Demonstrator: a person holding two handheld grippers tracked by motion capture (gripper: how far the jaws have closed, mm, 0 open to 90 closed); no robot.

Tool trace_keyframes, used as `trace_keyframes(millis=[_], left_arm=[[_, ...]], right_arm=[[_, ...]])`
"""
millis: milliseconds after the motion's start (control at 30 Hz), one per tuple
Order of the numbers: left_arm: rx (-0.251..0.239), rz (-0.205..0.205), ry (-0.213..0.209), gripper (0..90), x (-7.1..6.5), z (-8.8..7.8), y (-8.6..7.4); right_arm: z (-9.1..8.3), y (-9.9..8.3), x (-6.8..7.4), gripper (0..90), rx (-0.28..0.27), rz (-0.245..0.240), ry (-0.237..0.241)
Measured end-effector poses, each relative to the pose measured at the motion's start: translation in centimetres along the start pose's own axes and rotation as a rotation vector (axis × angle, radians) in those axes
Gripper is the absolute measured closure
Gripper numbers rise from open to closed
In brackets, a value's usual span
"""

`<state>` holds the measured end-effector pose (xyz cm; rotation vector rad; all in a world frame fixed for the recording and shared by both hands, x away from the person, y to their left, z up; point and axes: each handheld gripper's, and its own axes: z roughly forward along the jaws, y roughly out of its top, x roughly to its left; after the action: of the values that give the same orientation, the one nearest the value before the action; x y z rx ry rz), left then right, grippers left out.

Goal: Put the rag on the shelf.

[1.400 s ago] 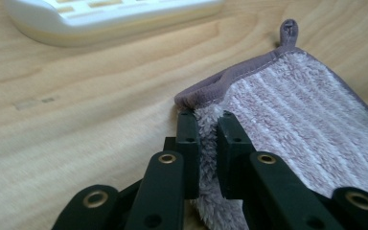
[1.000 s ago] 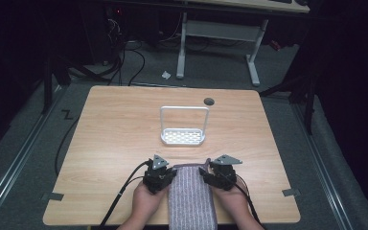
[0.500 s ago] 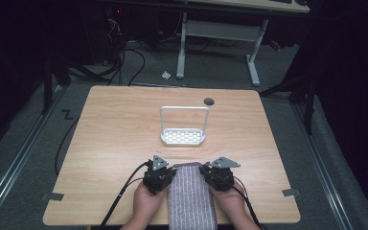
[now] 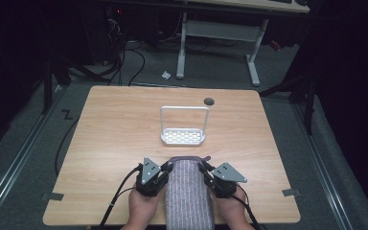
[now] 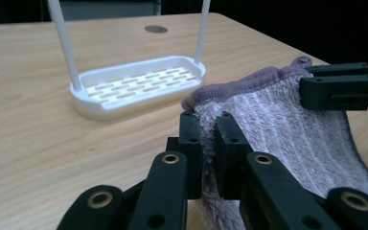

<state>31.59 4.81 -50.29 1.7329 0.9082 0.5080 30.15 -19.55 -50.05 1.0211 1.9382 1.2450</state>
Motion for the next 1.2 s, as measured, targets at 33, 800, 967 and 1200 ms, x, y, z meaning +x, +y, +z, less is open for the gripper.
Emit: trace_keyframes(millis=[33,800,967,1200], left_arm=[[-0.008,0.004,0.002,83.4,0.0,-0.2,0.2],[-0.157,0.032,0.025,84.4,0.5,-2.5,7.1],[-0.195,0.048,0.019,84.8,0.5,-3.0,9.1],[-0.233,0.097,0.019,85.3,0.6,-3.4,11.4]], right_arm=[[0.0,0.0,0.0,81.4,0.000,0.000,0.000],[-1.6,6.7,-0.8,81.4,-0.172,-0.021,0.000],[-2.0,8.6,-1.3,81.5,-0.217,-0.028,-0.003],[-2.2,10.4,-1.7,81.5,-0.251,-0.023,-0.002]])
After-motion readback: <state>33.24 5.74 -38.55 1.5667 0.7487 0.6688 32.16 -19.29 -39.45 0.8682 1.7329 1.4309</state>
